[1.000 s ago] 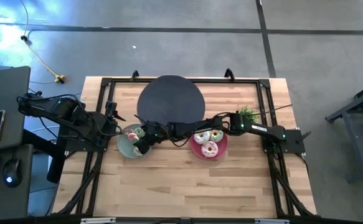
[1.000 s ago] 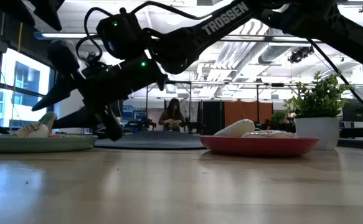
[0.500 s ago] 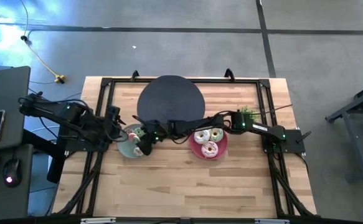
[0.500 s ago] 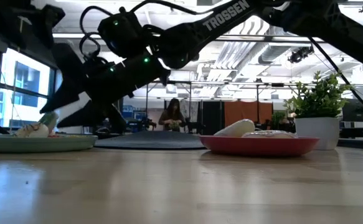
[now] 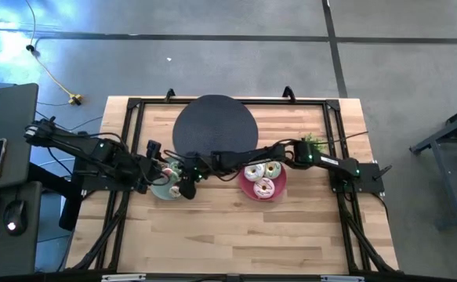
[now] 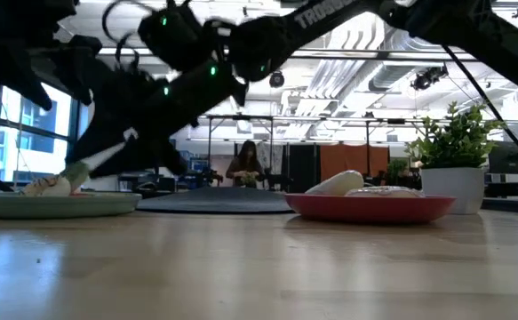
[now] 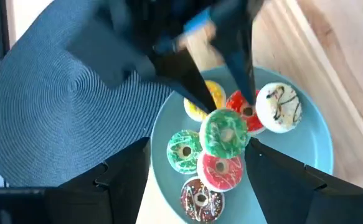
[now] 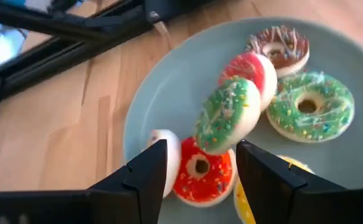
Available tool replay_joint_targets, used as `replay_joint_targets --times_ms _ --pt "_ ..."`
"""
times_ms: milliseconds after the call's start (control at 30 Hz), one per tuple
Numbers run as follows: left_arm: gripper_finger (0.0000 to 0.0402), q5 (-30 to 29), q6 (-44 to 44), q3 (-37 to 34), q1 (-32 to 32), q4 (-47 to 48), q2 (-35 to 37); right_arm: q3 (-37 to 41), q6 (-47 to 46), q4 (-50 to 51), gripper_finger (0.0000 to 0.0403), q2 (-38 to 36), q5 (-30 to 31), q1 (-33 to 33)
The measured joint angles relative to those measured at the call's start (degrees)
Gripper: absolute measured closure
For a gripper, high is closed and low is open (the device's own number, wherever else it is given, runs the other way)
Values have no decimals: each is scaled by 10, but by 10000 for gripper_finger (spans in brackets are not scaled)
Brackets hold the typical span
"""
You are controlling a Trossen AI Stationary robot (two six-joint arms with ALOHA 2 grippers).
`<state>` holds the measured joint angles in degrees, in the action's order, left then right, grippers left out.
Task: Pick & Place donuts
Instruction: Put the small green doughnut on the blue plate, then return to Home Position
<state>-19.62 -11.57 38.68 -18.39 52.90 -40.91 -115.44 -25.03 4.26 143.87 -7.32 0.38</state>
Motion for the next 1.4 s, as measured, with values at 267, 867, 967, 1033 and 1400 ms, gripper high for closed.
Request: replay_joint_targets --times_ms 267,867,967,1033,1400 --pt "191 -4 -18 -29 0 -58 -8 0 48 41 221 -17 38 4" --pt "268 -22 -32 -78 4 -133 -60 0 58 170 222 -80 112 4" --pt "275 -39 -34 -78 5 -142 -70 0 60 194 222 -95 120 6" --pt "277 -41 -47 -78 5 -141 -79 0 60 215 222 -100 128 10" --pt "278 2 -150 34 -32 -163 3 1 120 253 222 -184 141 55"
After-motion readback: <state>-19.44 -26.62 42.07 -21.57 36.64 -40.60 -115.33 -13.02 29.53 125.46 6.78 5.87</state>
